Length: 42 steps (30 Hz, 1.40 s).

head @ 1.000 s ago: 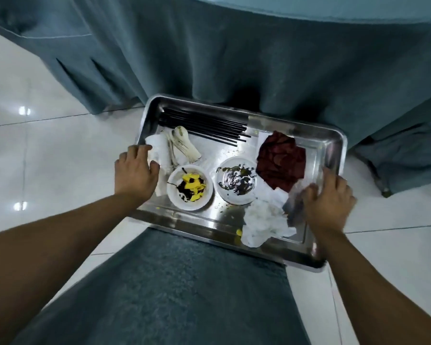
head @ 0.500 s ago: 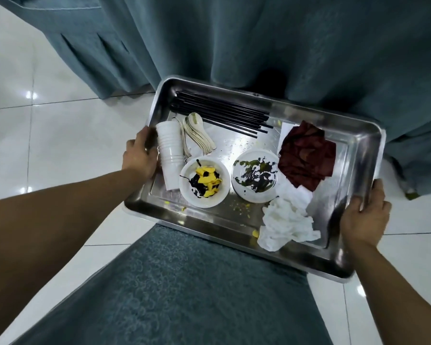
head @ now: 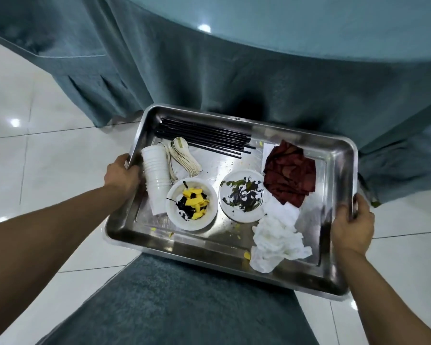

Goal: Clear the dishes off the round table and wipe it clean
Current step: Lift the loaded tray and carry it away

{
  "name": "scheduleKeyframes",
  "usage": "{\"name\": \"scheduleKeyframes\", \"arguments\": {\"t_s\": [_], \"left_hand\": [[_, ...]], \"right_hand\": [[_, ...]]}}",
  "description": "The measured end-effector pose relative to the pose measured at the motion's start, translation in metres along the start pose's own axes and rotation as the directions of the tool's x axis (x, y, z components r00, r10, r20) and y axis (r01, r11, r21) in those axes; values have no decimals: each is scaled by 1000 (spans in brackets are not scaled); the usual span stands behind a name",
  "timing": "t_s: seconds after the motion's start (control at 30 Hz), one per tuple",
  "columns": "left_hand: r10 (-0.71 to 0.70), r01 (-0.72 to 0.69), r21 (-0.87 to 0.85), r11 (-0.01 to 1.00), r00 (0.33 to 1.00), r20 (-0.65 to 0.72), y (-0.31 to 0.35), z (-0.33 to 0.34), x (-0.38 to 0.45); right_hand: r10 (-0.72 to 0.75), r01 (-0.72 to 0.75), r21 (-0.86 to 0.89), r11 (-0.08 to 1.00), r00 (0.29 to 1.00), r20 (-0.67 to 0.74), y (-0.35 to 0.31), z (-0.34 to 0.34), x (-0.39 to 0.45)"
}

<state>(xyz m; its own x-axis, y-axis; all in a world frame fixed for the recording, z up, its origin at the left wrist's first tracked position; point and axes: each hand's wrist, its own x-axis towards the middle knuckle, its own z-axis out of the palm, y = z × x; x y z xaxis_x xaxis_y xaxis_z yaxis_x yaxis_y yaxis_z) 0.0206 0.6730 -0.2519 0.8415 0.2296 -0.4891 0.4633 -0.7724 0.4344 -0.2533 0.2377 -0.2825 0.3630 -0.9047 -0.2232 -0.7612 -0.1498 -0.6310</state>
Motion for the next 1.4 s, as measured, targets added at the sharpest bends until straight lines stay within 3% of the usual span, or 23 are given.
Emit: {"name": "scheduleKeyframes", "arguments": {"t_s": [0.53,0.83,1.17,1.4], "left_hand": [[70,-100,-195,976,986,-152,53,-191,-154],[-72,-32,-382,924,965,-254,23,-279,-204],[-282,5,-568,823,872,-400,-70,-391,-264],[-458,43,-679,732,770,-445,-169,-470,-319]], "right_hand": [[-143,138,128,982,989,33,-129,-164,-68],[-312,295,139,945,941,128,-227,-208,-99],[-533,489,217,845,802,268,-382,-188,-173],[-672,617,277,737,625,397,-484,-135,-290]]}}
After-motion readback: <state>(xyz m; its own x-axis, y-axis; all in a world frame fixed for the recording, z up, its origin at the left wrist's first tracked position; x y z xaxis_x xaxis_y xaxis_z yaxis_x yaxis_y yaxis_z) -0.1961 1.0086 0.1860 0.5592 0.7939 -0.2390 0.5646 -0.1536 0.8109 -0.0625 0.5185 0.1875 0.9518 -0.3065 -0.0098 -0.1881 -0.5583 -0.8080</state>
